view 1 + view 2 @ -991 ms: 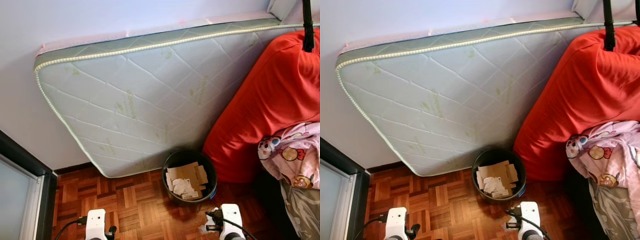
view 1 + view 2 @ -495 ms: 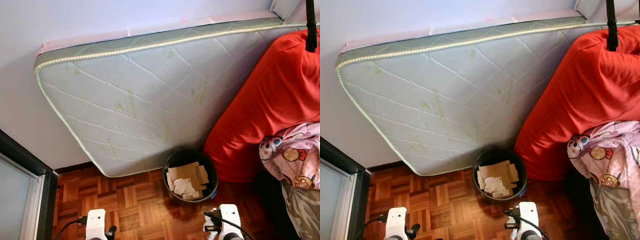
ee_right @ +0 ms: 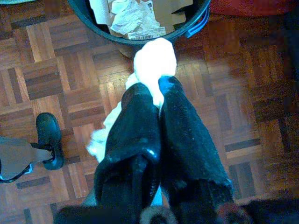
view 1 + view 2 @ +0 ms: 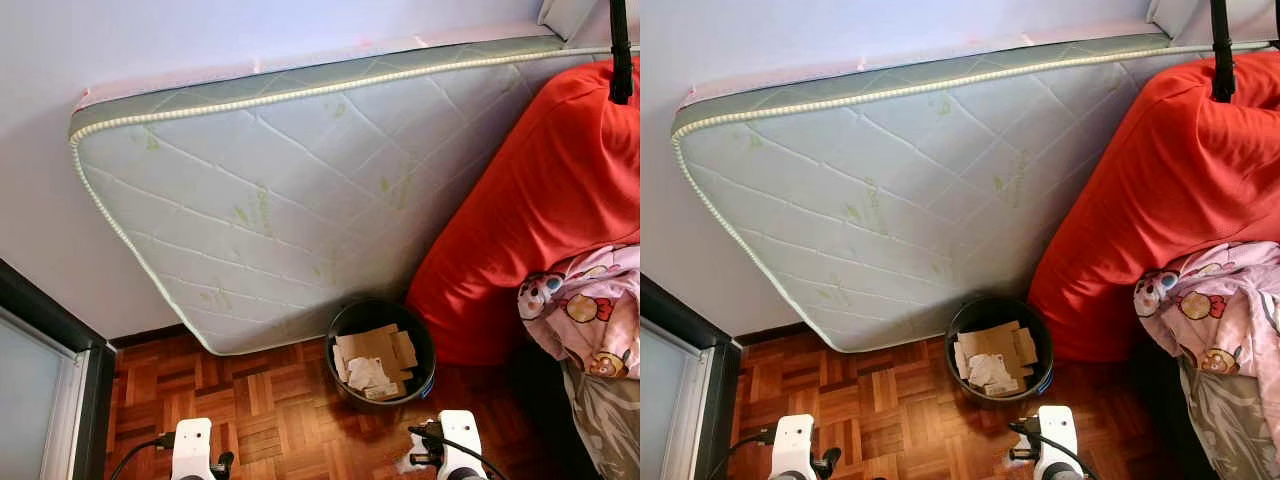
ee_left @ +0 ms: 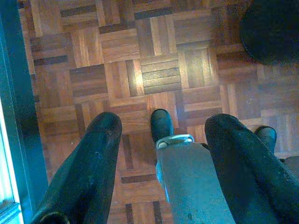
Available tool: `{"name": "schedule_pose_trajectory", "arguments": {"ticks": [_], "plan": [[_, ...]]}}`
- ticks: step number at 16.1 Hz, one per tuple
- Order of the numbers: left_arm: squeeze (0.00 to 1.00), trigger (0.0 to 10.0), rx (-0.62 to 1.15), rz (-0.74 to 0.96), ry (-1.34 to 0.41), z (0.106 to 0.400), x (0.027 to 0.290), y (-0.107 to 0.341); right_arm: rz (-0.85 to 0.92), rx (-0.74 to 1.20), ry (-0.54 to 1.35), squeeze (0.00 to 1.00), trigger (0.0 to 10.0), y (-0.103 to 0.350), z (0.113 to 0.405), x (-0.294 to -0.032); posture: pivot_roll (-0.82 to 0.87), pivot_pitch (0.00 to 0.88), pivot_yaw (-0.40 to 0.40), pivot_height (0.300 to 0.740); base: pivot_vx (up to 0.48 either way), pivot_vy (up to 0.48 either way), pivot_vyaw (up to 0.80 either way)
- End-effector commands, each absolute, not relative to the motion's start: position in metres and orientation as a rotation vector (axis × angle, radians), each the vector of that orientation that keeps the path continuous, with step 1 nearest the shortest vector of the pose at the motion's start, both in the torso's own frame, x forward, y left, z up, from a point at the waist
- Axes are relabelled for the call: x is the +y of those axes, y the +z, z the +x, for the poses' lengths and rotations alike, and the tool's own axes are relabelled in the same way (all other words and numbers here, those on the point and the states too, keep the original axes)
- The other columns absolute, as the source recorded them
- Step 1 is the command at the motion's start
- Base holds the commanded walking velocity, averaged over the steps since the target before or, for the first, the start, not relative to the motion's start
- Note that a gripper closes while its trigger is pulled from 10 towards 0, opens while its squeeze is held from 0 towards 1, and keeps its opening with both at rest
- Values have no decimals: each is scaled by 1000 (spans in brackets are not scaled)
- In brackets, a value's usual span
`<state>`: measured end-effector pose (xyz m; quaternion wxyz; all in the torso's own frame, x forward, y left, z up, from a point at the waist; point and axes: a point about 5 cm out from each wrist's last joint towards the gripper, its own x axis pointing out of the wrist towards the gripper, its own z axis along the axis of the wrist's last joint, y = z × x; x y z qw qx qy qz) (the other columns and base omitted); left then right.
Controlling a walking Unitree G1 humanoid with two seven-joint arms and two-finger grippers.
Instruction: Clean up the room
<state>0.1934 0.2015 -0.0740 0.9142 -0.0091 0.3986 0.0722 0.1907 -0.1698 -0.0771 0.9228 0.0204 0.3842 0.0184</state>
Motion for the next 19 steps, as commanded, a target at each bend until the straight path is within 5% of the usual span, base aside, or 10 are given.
{"name": "schedule_pose_trajectory", "arguments": {"ticks": [1, 19], "plan": [[0, 10000, 852, -19, 161, 186, 203, -78, 49, 826, 35, 0, 10000, -82, 182, -169, -73, 153, 3, 740, 244, 0, 0], [0, 10000, 849, -22, 161, 186, 203, -78, 48, 824, 37, 0, 10000, -82, 180, -171, -74, 155, 1, 740, 261, 0, 0]]}}
